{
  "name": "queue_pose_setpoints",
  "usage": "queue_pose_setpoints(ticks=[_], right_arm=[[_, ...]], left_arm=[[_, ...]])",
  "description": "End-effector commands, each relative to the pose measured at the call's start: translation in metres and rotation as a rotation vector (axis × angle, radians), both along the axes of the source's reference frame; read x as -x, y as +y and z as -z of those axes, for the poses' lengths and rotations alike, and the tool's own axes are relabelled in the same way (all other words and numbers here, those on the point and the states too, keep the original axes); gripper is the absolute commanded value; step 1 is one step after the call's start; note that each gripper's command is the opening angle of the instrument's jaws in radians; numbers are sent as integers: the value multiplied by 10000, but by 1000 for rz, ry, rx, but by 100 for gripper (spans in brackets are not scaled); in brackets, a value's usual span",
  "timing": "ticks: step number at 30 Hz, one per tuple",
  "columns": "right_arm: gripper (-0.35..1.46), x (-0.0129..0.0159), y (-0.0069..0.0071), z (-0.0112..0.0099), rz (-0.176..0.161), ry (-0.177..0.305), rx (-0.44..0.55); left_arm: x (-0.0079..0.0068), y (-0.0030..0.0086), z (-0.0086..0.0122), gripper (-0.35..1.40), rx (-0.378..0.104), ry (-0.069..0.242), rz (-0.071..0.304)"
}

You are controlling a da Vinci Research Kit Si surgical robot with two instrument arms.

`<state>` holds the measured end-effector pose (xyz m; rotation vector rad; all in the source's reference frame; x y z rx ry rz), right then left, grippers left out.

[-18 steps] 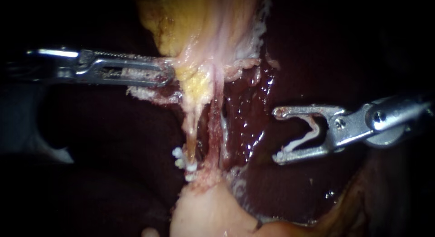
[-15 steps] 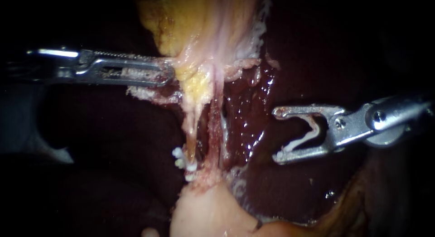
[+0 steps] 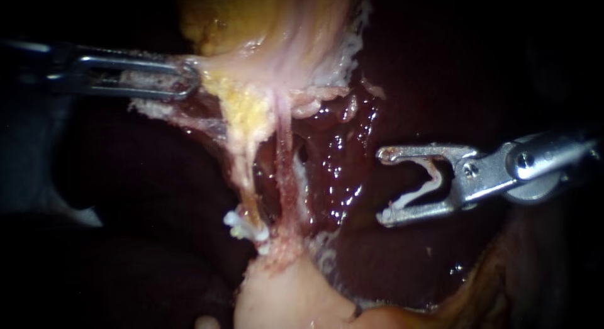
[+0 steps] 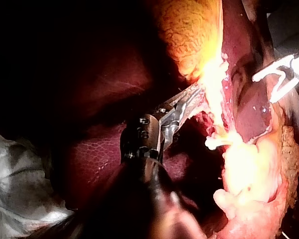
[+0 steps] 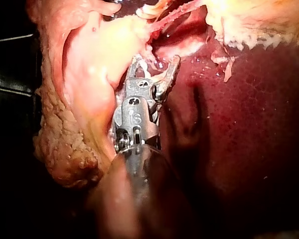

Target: Clipping third clip left tube

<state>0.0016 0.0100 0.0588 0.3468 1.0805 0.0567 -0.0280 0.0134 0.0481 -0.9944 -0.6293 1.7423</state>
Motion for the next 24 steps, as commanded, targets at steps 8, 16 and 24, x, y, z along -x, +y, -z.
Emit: queue_pose_setpoints(ticks=[8, 16, 24], right_arm=[[50, -2, -1, 2, -2, 2, 0], [50, -31, -8, 12, -5, 33, -48], [50, -82, -12, 19, -31, 51, -149]], left_arm=[[-2, 0, 4, -35, 4, 2, 4], [0, -3, 5, -35, 5, 4, 8], [2, -4, 5, -35, 11, 5, 6]])
